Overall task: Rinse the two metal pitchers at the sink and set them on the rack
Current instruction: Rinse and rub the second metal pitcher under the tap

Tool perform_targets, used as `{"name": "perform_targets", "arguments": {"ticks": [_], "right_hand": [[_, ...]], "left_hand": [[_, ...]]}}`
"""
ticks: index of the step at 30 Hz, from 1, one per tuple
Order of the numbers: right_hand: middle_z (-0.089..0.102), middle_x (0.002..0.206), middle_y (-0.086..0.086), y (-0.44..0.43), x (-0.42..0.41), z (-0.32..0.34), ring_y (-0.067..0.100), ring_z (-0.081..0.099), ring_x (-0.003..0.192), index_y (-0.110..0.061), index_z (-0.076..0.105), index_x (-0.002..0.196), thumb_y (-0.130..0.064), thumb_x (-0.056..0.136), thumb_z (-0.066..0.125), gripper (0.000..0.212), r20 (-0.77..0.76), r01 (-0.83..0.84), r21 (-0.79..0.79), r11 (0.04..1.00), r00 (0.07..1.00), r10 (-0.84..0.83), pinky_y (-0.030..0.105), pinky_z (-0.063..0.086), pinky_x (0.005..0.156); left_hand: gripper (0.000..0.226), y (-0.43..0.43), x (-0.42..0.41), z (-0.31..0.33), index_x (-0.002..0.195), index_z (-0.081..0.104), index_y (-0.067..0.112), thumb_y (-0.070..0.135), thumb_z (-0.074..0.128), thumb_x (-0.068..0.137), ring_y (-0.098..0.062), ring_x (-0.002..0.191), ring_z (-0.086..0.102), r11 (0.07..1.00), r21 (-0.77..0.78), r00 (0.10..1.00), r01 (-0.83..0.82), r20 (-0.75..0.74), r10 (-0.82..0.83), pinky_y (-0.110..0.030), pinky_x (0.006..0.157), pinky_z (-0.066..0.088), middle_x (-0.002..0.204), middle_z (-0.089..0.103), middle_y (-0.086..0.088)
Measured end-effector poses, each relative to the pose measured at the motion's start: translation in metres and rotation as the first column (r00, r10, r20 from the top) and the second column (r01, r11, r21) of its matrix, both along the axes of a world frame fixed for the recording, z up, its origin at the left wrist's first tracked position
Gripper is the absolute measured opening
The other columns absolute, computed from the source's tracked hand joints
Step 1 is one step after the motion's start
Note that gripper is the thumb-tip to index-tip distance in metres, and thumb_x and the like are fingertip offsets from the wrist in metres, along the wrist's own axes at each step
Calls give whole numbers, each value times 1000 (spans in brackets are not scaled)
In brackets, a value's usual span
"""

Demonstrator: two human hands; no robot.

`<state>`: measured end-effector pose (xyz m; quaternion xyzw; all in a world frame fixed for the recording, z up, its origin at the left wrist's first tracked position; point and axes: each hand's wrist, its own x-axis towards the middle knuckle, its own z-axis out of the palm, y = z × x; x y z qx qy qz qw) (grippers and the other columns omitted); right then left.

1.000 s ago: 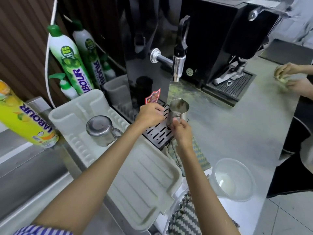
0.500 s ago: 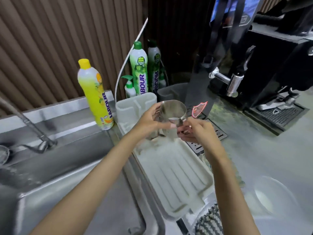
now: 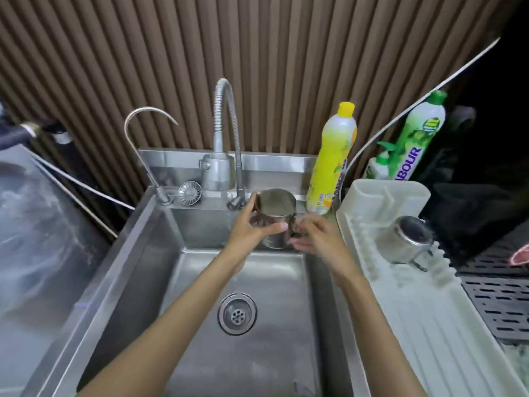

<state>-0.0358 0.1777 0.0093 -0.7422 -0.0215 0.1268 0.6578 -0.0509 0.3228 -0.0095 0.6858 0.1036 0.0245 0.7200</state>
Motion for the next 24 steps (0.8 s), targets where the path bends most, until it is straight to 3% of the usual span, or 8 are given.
{"name": "perform_targets", "arguments": {"ticks": [2,5,10,13,16,19,22,24], "right_hand": [[60,87,6,22,-2,-13,19,64,68,-21,56,70,-10,95,47,28,12,-43,-9,999,999,43,25,55,67],[61,101,16,48,-5,-22,27,66,80,-23,58,73,-13,95,50,25,51,-93,0,996,994,93,40,56,83],[64,110,23,79,-9,-36,29,68,97,-12,57,90,-18,95,50,11,55,-111,114,987,993,105,28,57,83],[67,105,18,85,-10,-38,25,70,91,-8,58,96,-20,95,50,14,70,-91,100,991,994,85,25,58,78],[68,98,16,83,-7,-31,25,71,82,-12,61,93,-22,93,54,12,124,-51,-16,999,991,52,32,60,71],[71,86,13,77,-3,-20,31,69,80,-16,64,86,-35,87,58,20,246,18,-260,965,968,49,46,59,70],[71,90,13,75,-3,-8,36,64,89,-17,62,90,-39,86,55,24,322,73,-491,868,941,103,47,53,80],[70,93,10,74,-3,-4,33,61,92,-15,59,92,-31,92,53,17,377,124,-562,818,918,120,38,47,79]], "left_hand": [[91,20,-7,-9,142,36,22,3,81,65,-18,114,56,997,8,997,-76,-2,77,-36,99,46,130,57,-7],[87,43,-14,-17,139,40,20,-2,79,65,-12,102,59,987,20,985,-163,58,161,-16,85,50,121,60,-5],[89,62,-24,-12,127,32,35,1,83,62,19,97,49,918,232,932,-321,246,264,4,80,37,118,44,2],[95,69,-31,-9,139,37,24,16,87,58,-5,106,49,840,381,914,-386,282,292,5,83,34,115,42,-2],[87,69,-37,-9,131,50,27,36,88,54,-9,101,50,785,450,903,-427,260,342,2,80,33,109,46,-2],[82,61,-39,-17,118,58,27,65,77,48,-11,93,55,805,454,923,-382,151,353,-14,79,38,96,51,2],[59,60,-34,-29,106,65,25,57,79,58,-3,88,61,865,392,948,-313,75,308,-4,74,41,99,64,1],[52,60,-27,-31,104,65,24,44,84,60,-1,85,65,913,306,963,-269,68,260,-9,79,47,98,70,1]]}}
